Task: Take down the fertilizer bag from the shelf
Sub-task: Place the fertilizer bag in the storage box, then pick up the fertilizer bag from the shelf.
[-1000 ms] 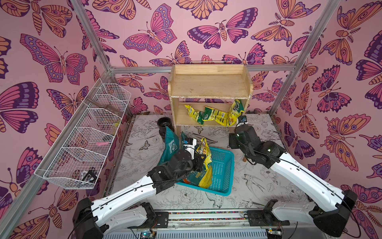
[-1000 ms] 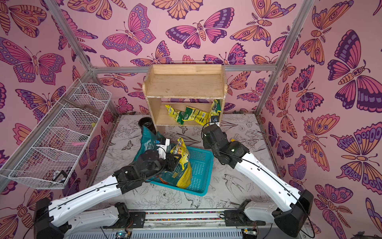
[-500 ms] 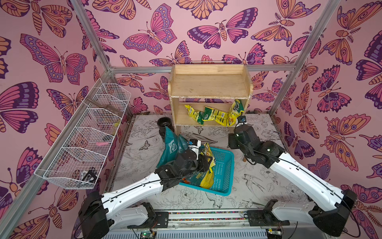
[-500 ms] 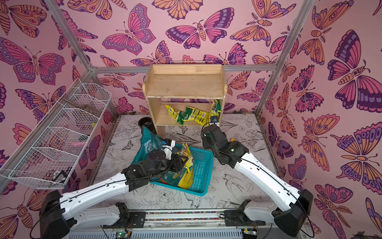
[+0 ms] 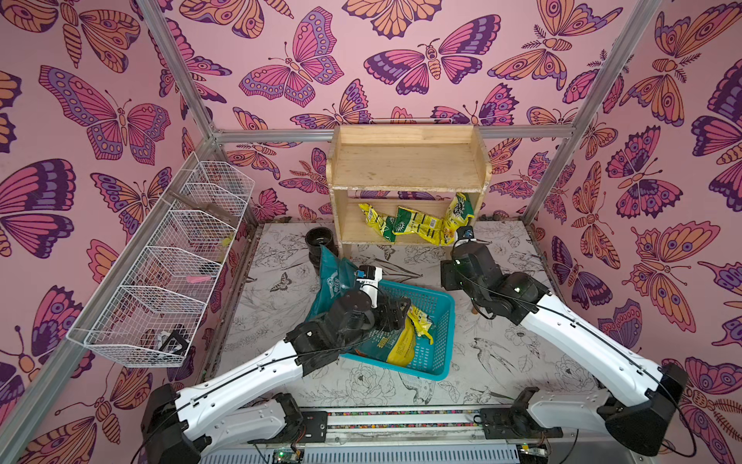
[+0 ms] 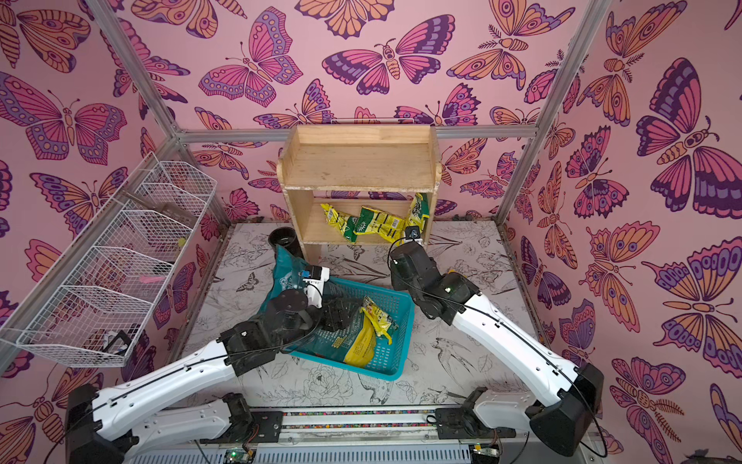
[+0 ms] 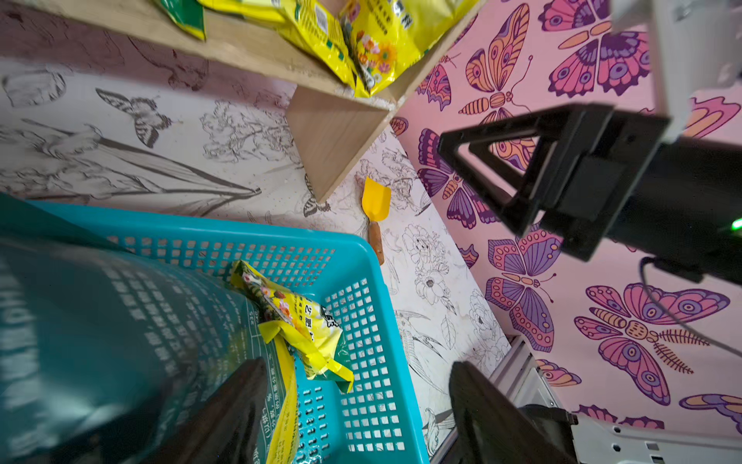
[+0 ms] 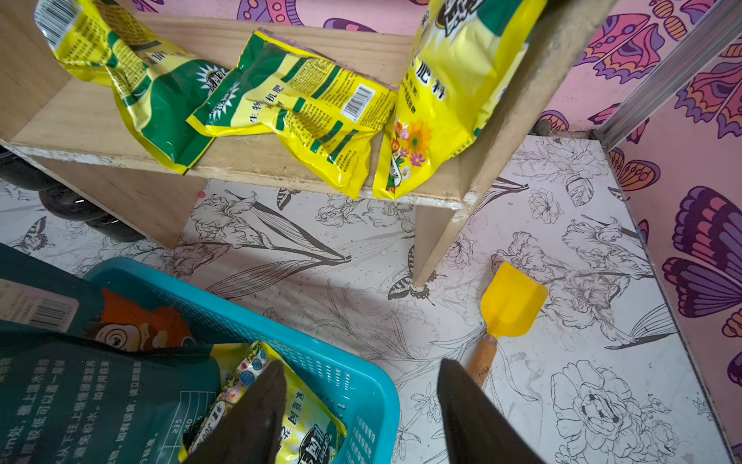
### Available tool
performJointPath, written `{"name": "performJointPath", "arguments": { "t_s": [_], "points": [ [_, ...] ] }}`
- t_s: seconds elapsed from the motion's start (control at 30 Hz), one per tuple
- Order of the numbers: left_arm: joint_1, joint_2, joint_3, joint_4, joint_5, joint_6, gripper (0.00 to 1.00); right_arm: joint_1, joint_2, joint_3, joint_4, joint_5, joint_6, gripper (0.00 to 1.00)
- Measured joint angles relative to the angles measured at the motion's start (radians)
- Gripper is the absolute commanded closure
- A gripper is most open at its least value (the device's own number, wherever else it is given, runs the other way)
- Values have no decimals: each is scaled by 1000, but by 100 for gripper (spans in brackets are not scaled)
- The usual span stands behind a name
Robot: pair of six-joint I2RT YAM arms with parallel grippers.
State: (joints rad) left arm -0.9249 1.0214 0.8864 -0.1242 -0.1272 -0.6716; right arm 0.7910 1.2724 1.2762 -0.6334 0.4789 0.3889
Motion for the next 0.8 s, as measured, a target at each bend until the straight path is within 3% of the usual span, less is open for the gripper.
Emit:
{"name": "performJointPath", "arguments": {
  "t_s": [0.27, 0.37, 0.53, 0.8],
  "points": [
    [86, -92, 125, -14, -66, 82, 12, 1, 83, 64, -6, -80, -38, 34],
    [113, -132, 143, -14, -131, 122, 7, 4, 105, 97, -3, -108, -61, 34],
    [208, -169, 146, -22, -251, 156, 7, 23, 185, 186, 35, -156, -116, 34],
    [422, -115, 139, -41, -204, 120, 7, 48, 358, 292, 124, -214, -215, 35]
  ]
}}
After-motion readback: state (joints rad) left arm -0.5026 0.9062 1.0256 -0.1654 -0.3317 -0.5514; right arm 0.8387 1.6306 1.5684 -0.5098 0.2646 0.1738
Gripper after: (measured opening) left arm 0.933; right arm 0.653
